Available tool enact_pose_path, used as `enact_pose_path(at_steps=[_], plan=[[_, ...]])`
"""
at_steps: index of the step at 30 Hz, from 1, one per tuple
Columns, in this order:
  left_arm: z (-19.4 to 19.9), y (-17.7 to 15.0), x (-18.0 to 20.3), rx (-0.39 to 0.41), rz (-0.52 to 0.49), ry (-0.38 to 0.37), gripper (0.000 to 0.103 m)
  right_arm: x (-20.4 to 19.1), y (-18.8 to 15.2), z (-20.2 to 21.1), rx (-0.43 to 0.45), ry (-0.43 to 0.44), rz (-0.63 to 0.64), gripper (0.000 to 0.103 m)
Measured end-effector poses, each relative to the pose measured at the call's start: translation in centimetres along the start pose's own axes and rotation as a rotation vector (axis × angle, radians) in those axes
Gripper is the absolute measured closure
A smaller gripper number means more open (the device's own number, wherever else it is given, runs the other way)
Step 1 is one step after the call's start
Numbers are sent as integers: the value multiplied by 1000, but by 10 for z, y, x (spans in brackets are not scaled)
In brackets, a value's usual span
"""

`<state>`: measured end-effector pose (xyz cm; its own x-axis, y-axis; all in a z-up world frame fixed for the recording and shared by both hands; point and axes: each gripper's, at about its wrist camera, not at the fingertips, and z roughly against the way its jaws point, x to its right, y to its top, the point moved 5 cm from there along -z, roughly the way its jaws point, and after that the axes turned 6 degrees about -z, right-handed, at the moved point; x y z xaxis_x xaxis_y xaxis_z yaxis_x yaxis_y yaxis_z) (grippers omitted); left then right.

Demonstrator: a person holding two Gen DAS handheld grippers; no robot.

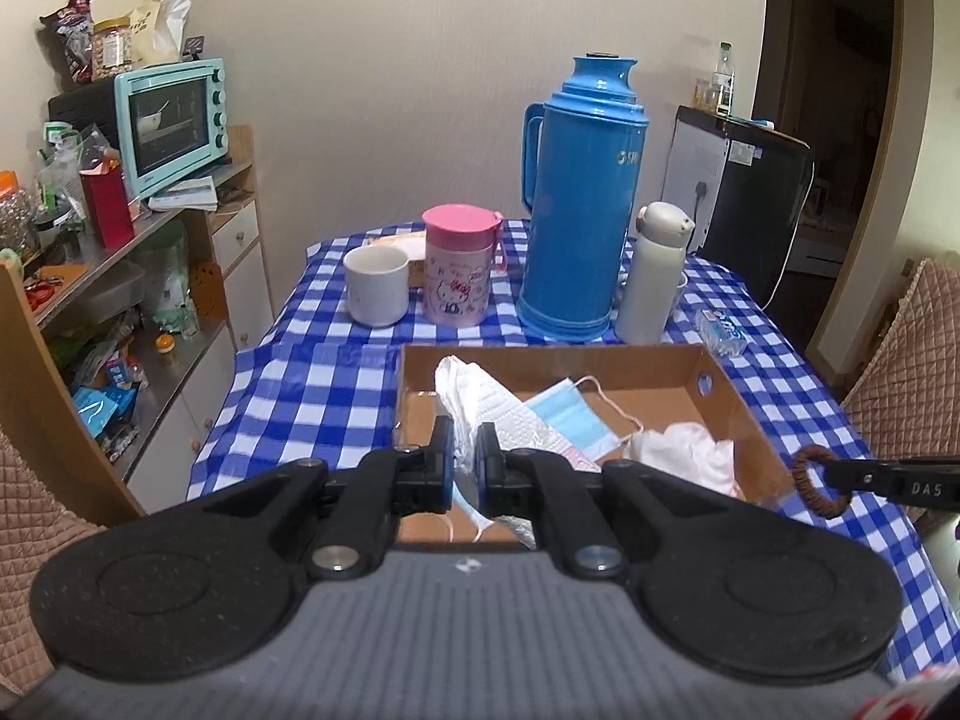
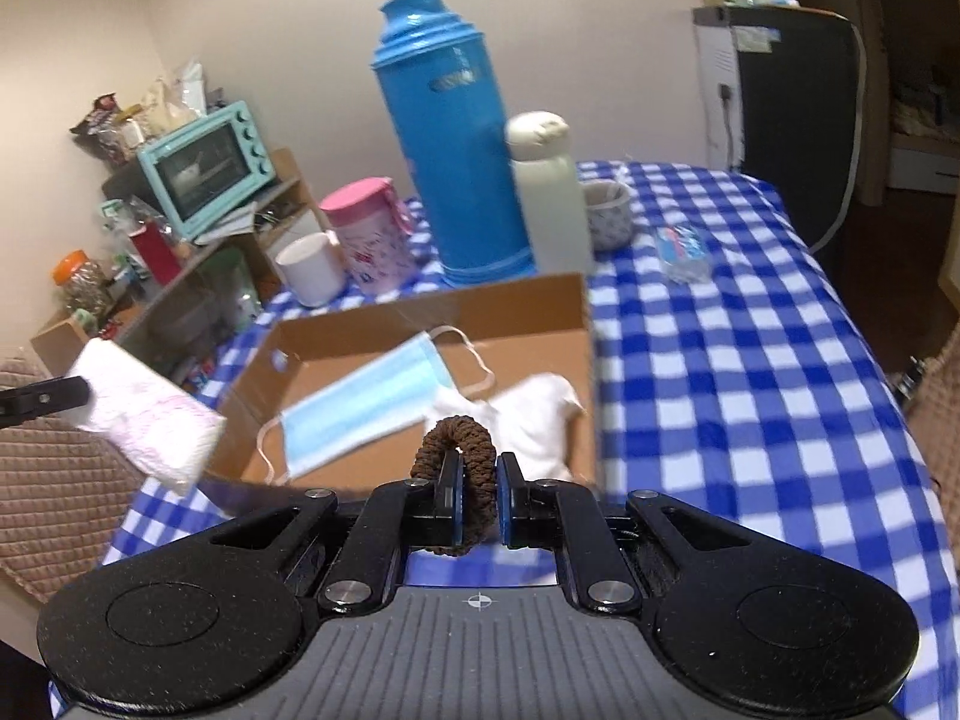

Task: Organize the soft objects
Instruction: 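Carry the white pad with the left gripper while the right carries the hair tie to the box, then release the white pad into the box with the left gripper while the right drops the hair tie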

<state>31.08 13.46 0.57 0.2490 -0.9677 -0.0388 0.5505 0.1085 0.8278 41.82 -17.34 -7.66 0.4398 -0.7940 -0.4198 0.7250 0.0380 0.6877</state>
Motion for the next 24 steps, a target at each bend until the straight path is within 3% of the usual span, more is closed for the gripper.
enact_pose_path(at_steps=[11, 24], plan=[[-57, 15, 12, -40, 11, -7, 97, -27, 16, -51, -35, 61, 16, 92], [-118, -2, 18, -152, 54, -35, 95, -35, 18, -102, -92, 59, -13, 92]])
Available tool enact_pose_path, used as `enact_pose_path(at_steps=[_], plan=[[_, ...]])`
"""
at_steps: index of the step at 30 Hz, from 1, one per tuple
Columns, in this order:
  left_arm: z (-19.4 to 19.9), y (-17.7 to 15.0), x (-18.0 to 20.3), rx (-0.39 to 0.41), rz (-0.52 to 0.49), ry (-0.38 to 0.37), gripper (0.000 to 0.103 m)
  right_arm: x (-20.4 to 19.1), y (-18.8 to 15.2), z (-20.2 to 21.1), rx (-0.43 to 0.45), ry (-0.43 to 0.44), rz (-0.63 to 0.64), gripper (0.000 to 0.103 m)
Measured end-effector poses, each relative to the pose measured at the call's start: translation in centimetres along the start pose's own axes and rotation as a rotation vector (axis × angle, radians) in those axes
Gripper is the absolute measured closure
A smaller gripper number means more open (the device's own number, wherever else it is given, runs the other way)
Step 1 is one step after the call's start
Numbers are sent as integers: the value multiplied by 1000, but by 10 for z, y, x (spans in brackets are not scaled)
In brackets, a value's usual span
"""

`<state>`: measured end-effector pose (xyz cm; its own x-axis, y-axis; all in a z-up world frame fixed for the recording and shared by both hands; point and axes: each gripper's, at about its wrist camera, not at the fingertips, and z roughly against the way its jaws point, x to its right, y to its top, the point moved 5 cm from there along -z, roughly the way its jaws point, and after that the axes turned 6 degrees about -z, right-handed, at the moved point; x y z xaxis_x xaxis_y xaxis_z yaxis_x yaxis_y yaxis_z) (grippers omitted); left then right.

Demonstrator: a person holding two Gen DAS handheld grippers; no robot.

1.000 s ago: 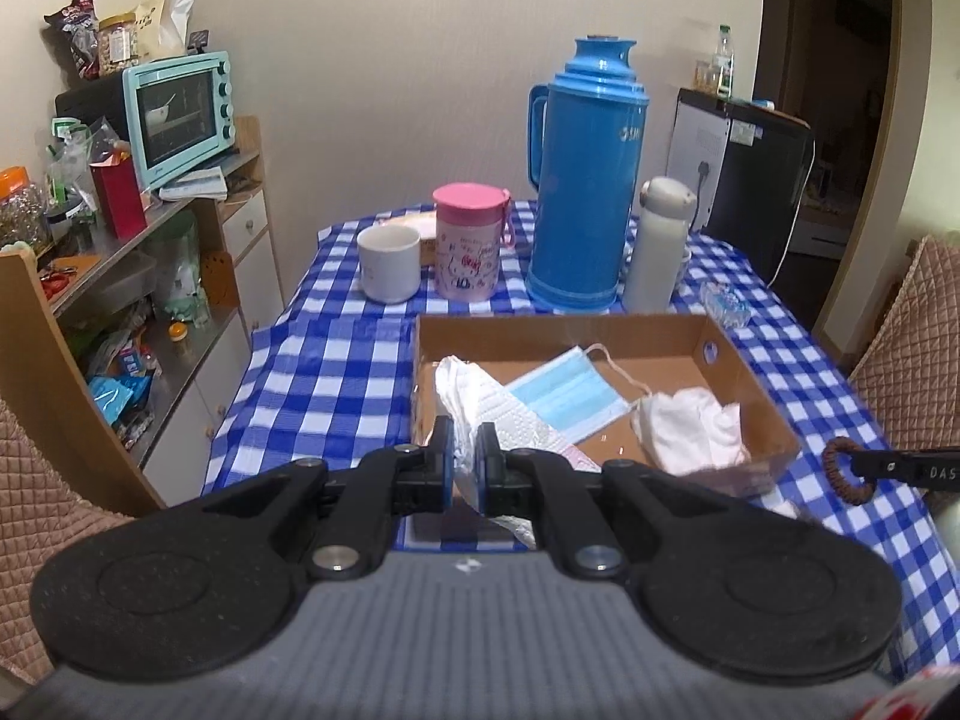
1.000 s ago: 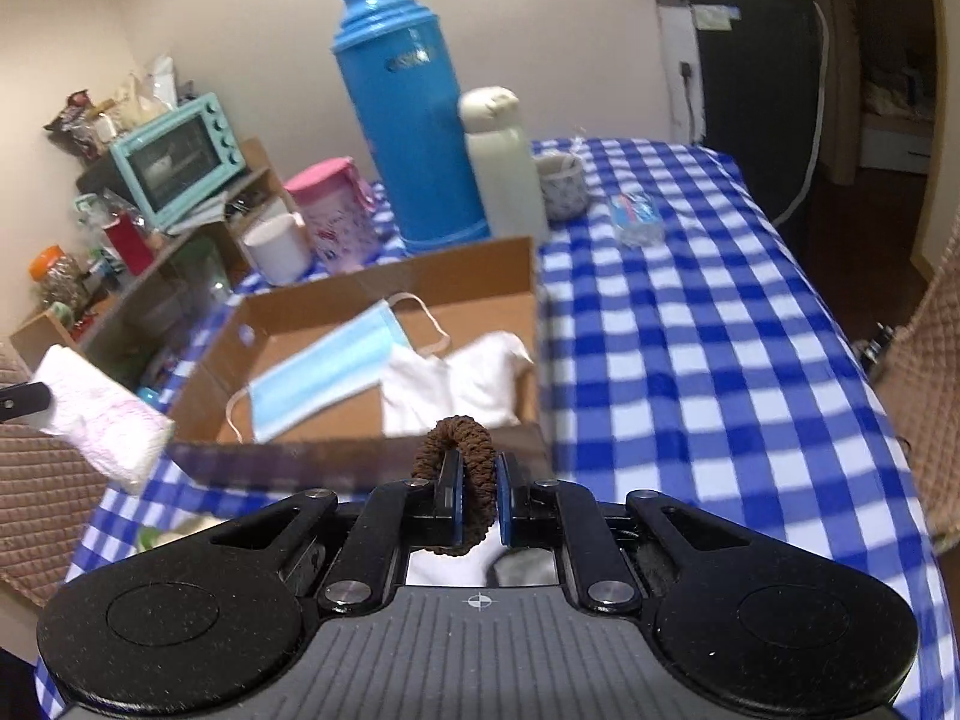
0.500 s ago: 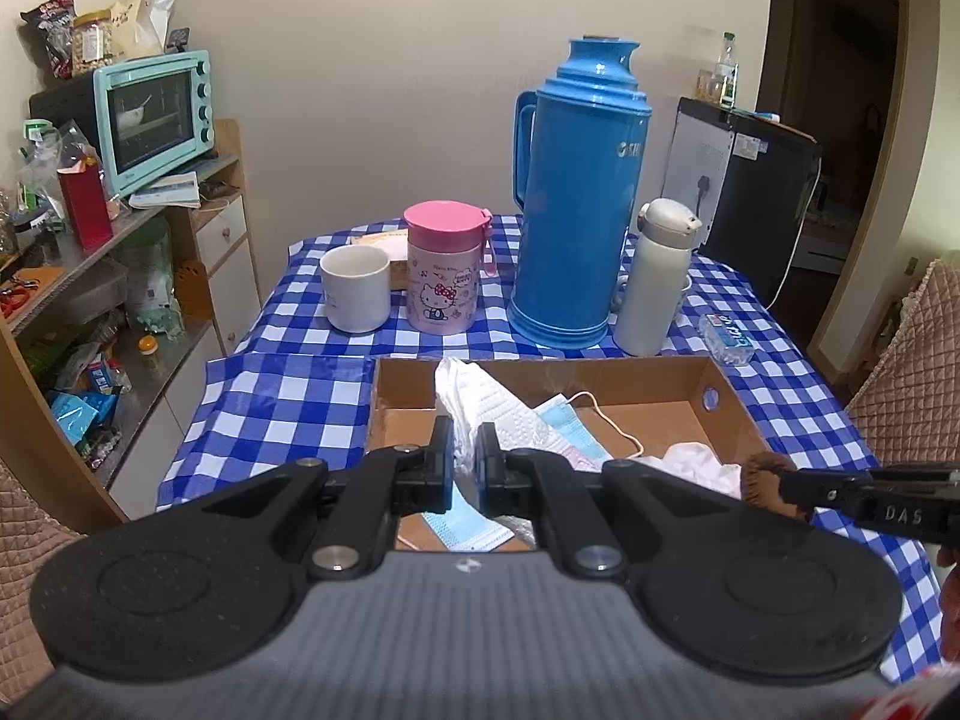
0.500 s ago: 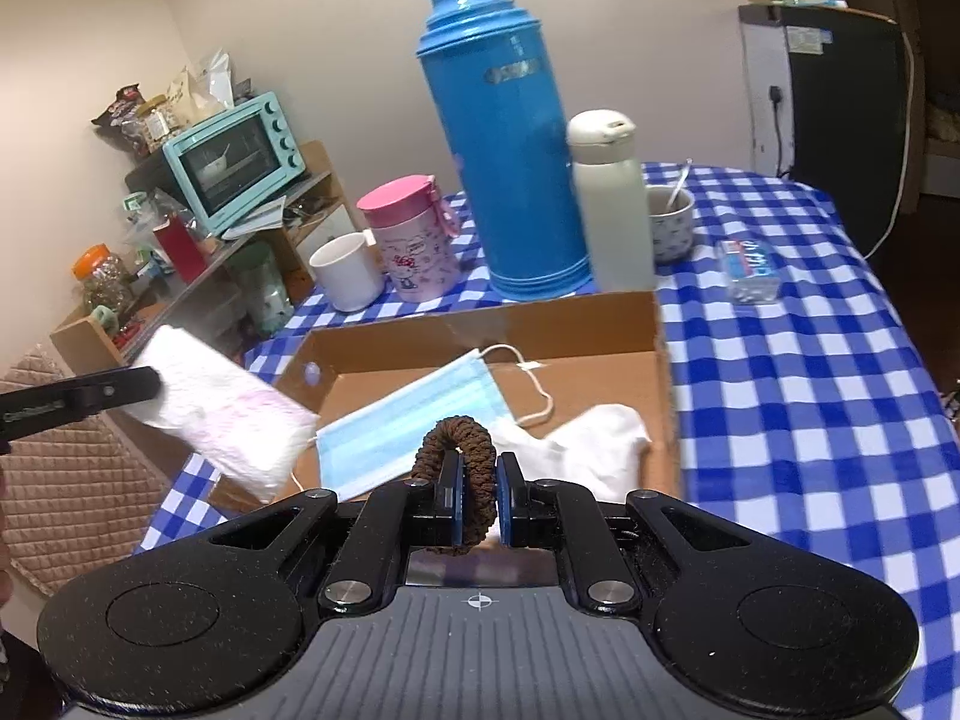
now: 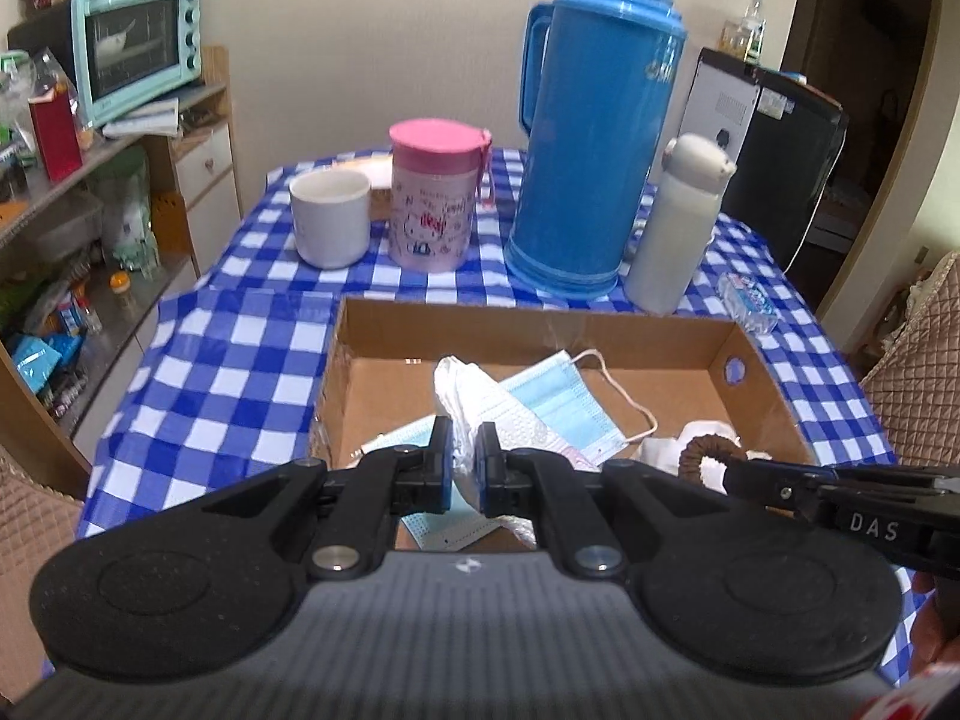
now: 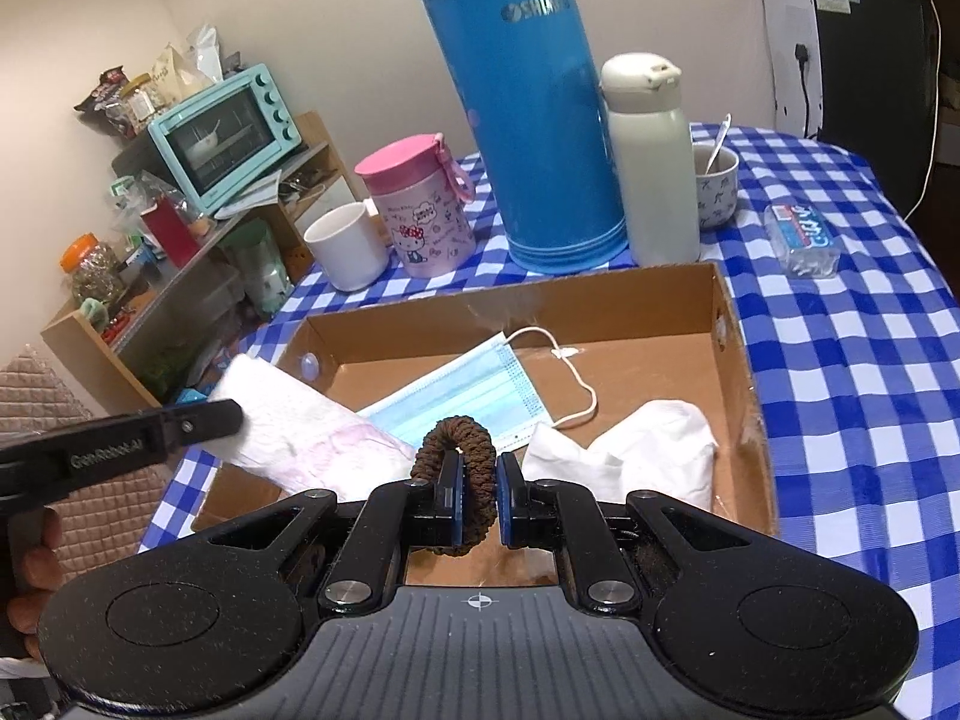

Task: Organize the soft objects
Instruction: 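Release the white pad into the box with the left gripper while the right drops the hair tie, then move both grippers back toward the yellow towel and green cloth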

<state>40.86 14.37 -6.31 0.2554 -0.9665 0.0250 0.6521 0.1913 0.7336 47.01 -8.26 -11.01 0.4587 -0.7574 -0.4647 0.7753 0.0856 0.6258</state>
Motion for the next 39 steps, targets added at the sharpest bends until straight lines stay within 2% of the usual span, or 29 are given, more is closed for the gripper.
enact_pose_path(at_steps=[3, 6, 21, 25, 26, 27, 29, 31, 39], plan=[[-14, -5, -1, -55, 0, -2, 84, 1, -1, -6, -11, -2, -1, 92], [-18, -9, -2, -66, -15, 4, 72, 1, -3, -10, -21, -2, -4, 92], [-13, -9, -5, -72, -43, 3, 67, -4, 0, -16, -19, 13, -19, 92], [-8, -10, -6, -73, -47, 1, 64, -9, 4, -15, -5, 48, -24, 90], [-6, -11, -6, -72, -51, 1, 63, -10, 4, -14, -1, 60, -26, 84], [-3, -13, -6, -72, -54, 1, 61, -10, 5, -13, 1, 61, -26, 67], [2, -16, -5, -70, -61, 2, 57, -10, 5, -10, 21, 50, -23, 40], [7, -19, -4, -69, -69, 3, 55, -11, 5, -5, 42, 46, -8, 39], [33, -29, -9, -77, -60, 7, 53, -2, -7, 20, 22, 5, -3, 39]])
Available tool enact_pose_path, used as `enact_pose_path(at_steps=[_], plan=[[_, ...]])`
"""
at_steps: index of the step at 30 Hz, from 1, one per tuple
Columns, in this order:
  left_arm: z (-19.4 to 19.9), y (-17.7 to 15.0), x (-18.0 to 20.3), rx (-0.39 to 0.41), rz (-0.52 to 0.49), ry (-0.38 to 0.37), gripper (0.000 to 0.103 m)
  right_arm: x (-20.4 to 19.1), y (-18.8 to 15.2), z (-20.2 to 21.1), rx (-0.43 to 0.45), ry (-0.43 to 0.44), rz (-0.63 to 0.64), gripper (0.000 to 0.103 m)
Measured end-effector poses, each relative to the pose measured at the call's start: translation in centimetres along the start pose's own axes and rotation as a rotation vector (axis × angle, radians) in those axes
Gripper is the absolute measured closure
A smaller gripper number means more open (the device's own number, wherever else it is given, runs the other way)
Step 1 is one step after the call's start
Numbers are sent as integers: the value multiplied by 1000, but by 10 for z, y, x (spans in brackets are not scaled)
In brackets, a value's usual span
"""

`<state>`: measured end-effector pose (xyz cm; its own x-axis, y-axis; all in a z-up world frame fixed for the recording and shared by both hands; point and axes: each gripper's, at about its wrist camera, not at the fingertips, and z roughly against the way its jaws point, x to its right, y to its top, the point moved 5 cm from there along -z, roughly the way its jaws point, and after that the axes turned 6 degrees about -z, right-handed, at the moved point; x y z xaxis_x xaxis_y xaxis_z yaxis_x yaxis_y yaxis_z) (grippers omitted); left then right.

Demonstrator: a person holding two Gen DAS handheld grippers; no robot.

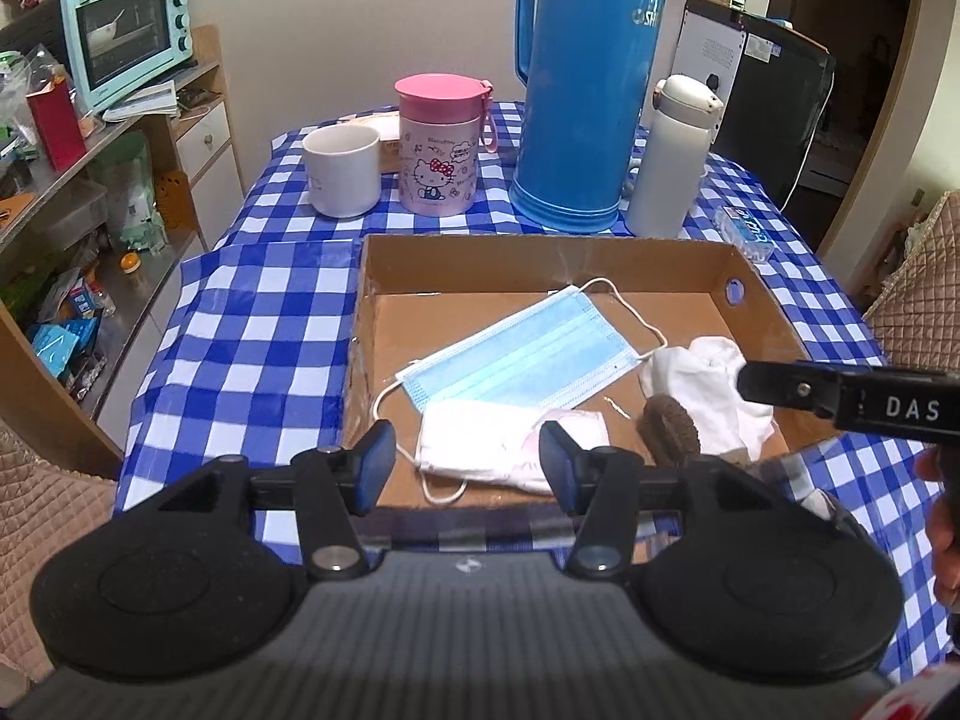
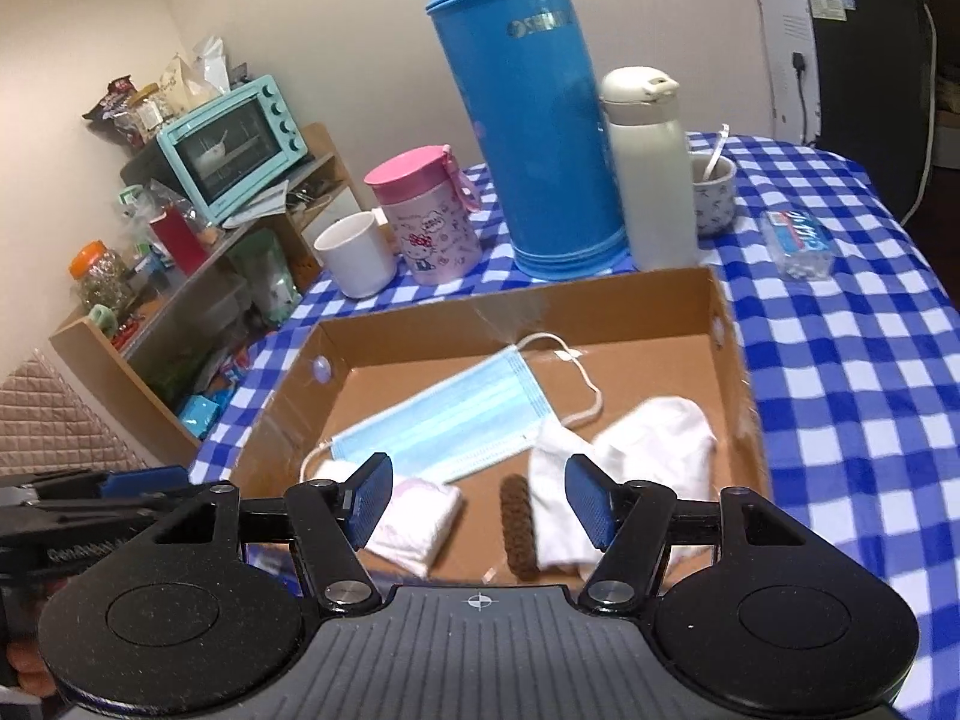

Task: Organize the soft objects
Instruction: 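Move both grippers back toward the yellow towel and green cloth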

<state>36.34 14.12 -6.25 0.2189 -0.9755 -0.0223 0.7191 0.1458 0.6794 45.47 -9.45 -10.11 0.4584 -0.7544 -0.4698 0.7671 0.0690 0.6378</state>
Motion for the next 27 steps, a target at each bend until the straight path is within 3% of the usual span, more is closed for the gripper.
enact_pose_path(at_steps=[17, 27], plan=[[72, -26, -11, 28, -5, 32, 48, 20, -23, 83, 28, -29, -77, 38], [106, -55, -16, 14, 8, 46, 48, 9, -47, 125, 33, -12, -71, 37]])
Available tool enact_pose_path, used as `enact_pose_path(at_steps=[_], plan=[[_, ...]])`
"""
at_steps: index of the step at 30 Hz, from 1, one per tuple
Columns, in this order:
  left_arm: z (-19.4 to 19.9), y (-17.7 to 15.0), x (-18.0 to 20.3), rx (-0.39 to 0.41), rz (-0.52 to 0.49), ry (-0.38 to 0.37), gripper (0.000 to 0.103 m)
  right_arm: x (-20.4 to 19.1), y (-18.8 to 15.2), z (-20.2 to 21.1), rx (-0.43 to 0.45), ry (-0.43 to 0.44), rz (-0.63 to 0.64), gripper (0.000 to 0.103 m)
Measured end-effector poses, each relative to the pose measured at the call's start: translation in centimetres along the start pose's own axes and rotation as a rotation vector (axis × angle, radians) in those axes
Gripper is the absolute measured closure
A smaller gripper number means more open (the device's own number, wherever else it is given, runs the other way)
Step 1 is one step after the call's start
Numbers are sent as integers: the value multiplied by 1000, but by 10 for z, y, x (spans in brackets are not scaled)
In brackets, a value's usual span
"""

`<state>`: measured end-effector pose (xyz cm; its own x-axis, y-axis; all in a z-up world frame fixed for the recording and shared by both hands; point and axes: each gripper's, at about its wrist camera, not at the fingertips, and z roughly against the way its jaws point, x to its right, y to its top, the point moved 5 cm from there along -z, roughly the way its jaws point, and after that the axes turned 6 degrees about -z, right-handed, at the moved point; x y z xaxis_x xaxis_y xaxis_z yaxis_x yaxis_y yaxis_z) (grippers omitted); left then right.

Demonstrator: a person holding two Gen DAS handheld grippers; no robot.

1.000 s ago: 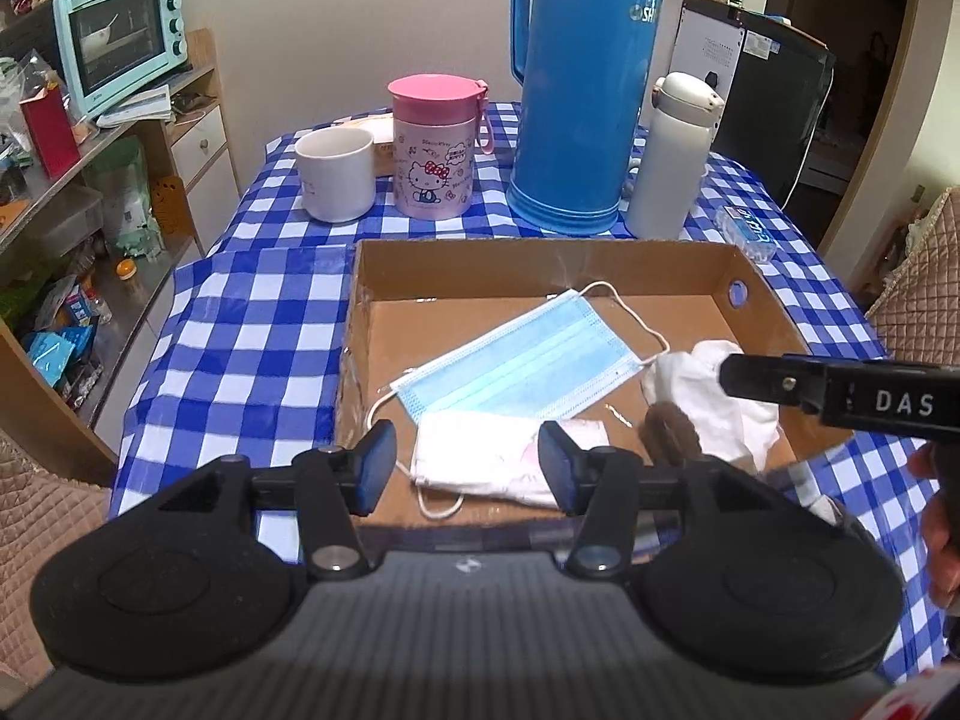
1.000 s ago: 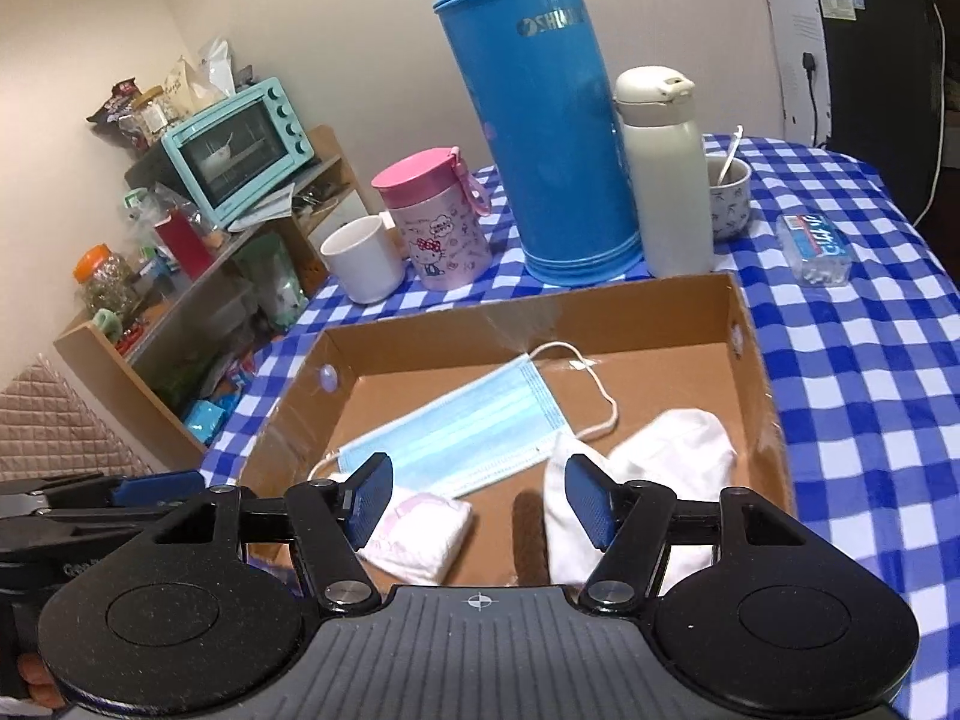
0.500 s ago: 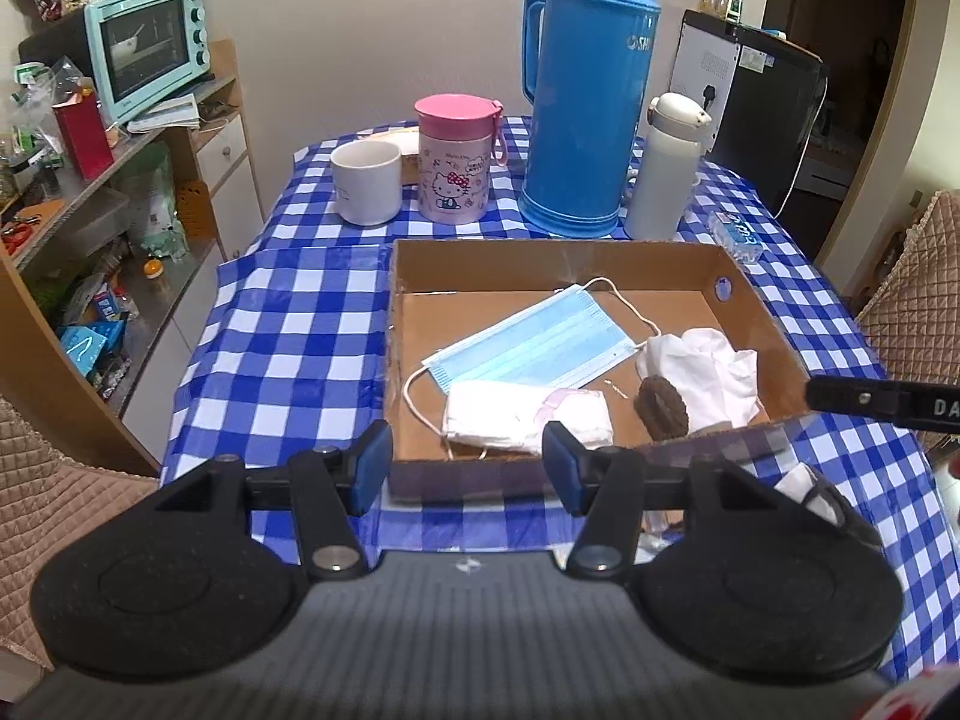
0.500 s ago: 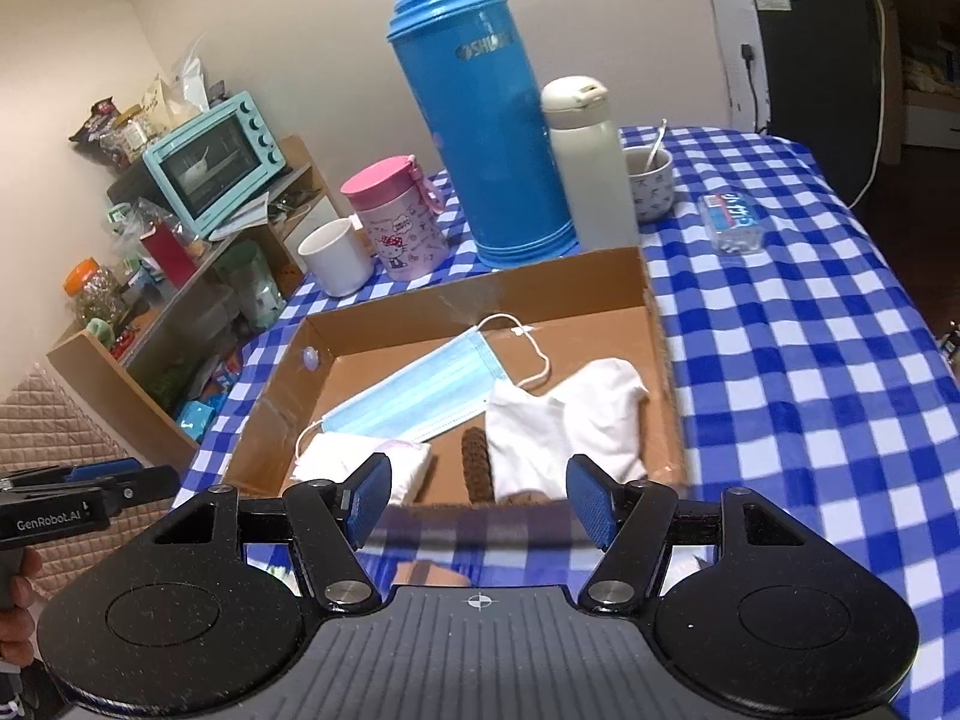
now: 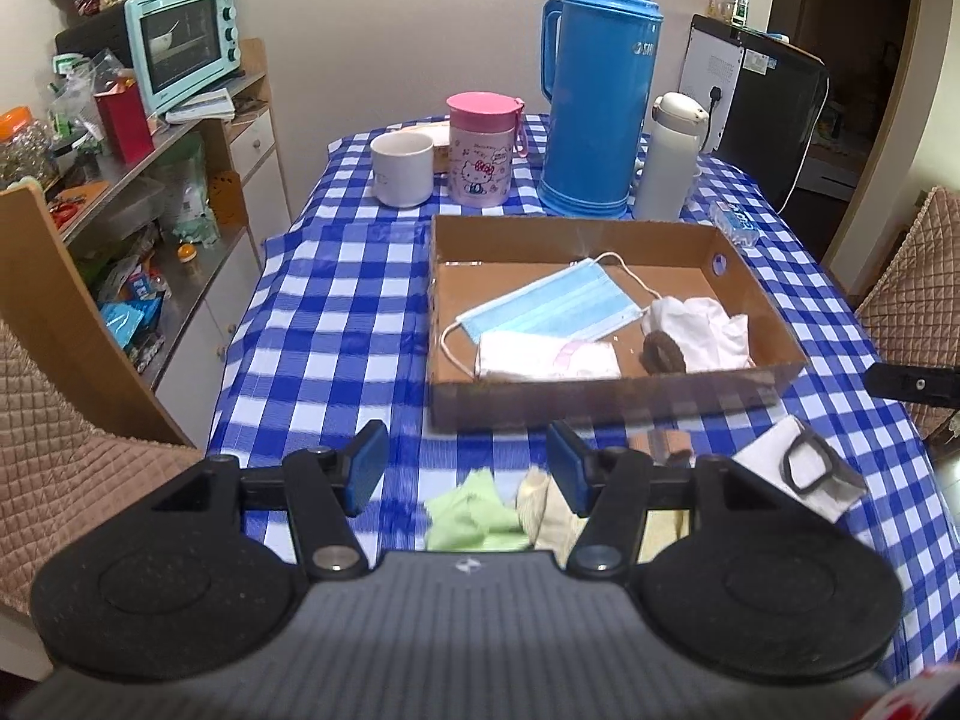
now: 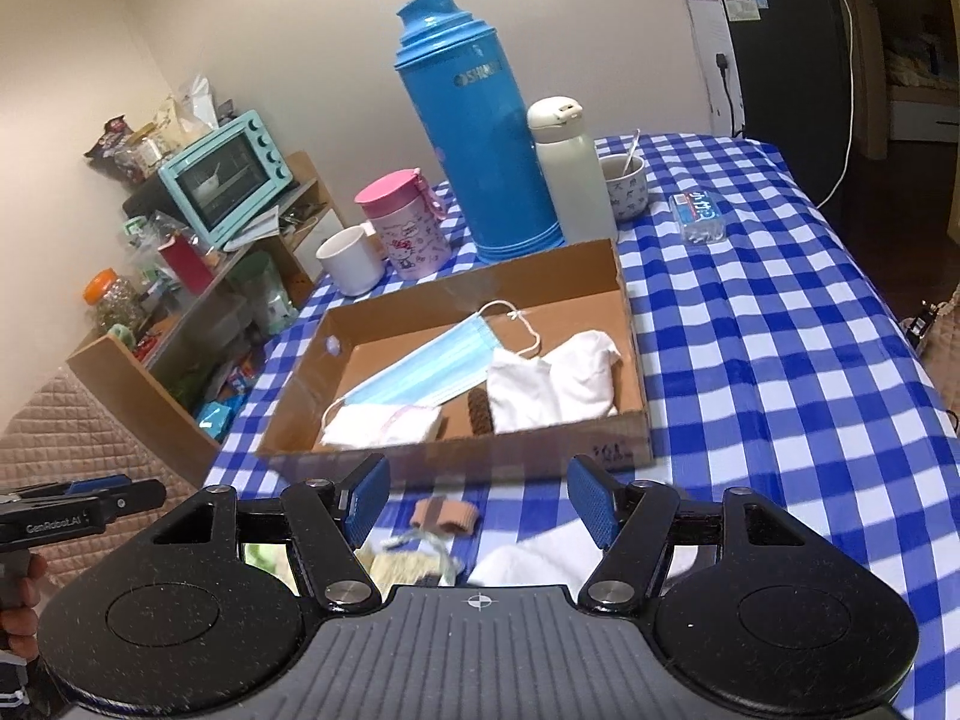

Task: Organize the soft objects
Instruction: 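Move both grippers back toward the yellow towel and green cloth, then grasp the clear mesh bag with the right gripper while the left moves over the yellow towel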

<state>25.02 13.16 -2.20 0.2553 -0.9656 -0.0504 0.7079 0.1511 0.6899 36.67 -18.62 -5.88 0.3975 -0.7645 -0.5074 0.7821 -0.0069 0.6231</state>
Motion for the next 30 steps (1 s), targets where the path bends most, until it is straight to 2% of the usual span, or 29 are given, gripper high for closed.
enact_pose_path(at_steps=[8, 20, 30], plan=[[17, -33, 9, -37, -6, -23, 48, -10, -40, 17, -73, 22, 3, 37], [21, -79, 33, -110, -24, -76, 48, -8, -103, 5, -246, 39, -78, 37], [14, -92, 41, -139, -33, -96, 48, -9, -123, -17, -299, 25, -112, 37]])
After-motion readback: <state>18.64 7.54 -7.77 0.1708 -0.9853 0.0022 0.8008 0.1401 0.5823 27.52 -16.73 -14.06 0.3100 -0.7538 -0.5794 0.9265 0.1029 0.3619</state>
